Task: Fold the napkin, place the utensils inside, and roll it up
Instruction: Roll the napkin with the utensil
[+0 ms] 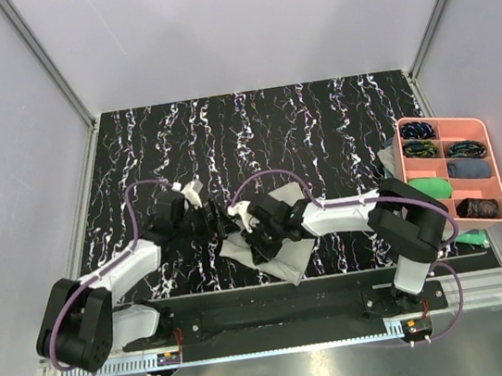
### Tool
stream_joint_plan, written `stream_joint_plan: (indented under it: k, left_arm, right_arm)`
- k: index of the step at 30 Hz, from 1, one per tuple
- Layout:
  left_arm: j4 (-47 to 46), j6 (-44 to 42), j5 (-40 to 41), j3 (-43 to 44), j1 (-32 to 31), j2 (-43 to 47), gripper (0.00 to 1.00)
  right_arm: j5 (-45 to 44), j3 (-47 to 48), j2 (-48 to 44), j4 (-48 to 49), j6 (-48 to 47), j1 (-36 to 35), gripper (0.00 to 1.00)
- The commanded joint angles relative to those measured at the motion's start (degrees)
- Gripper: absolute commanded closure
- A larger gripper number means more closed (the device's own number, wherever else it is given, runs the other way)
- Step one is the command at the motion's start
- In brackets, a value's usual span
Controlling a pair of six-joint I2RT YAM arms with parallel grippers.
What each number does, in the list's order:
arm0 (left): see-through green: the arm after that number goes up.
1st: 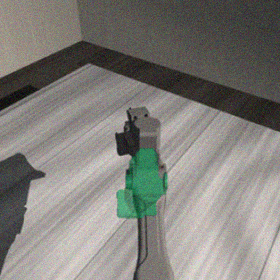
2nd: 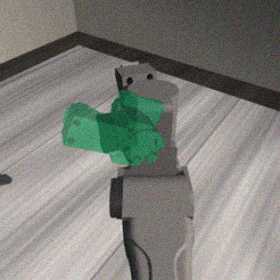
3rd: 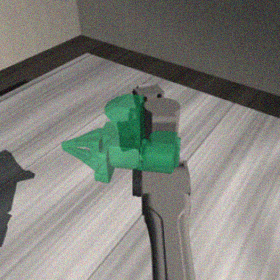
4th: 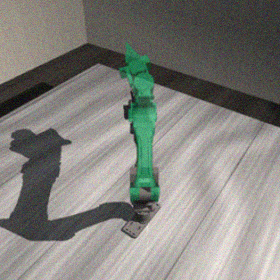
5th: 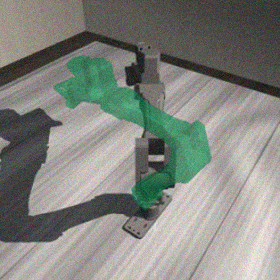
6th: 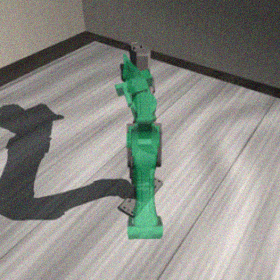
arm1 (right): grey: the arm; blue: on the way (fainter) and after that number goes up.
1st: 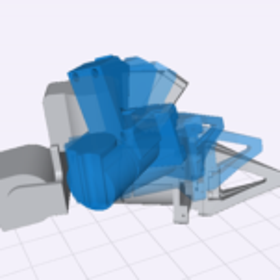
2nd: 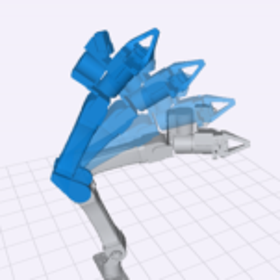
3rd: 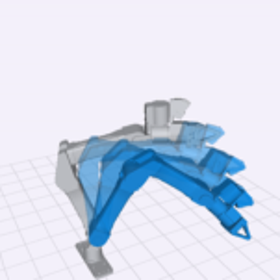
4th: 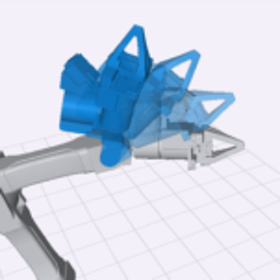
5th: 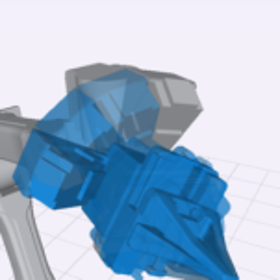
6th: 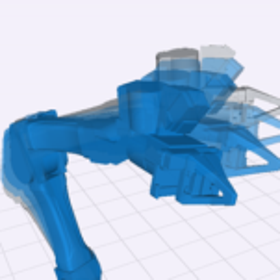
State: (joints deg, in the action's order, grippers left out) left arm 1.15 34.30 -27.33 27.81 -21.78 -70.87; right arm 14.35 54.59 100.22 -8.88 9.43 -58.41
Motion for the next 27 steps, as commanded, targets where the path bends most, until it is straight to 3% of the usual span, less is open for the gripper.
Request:
stream_joint_plan:
  k: [1, 6, 13, 22, 27]
  left_arm:
    - [-2.7, -0.9, 3.0, -3.8, 0.2, 4.5, 0.2]
    - [-7.6, -0.5, 1.5, -8.4, 0.2, 9.1, 0.15]
    - [-14.1, 1.3, -1.7, -11.3, 0.1, 6.6, 0.16]
    - [-26.0, 3.2, -6.3, -15.5, -0.1, 4.0, 0.17]
    - [-28.9, 2.9, -6.9, -14.7, -0.3, -1.2, 0.25]
  right_arm:
    - [15.3, -2.4, 0.9, -3.2, 0.7, 4.5, 0.81]
    - [24.0, -1.0, 3.6, -2.7, 0.2, 8.0, 0.81]
    - [35.7, 0.2, 8.6, -1.8, 1.4, 13.8, 0.81]
    - [41.5, 2.4, 14.8, -1.5, 2.7, 17.8, 0.81]
    - [42.5, 3.3, 17.0, -1.6, 2.8, 18.3, 0.81]
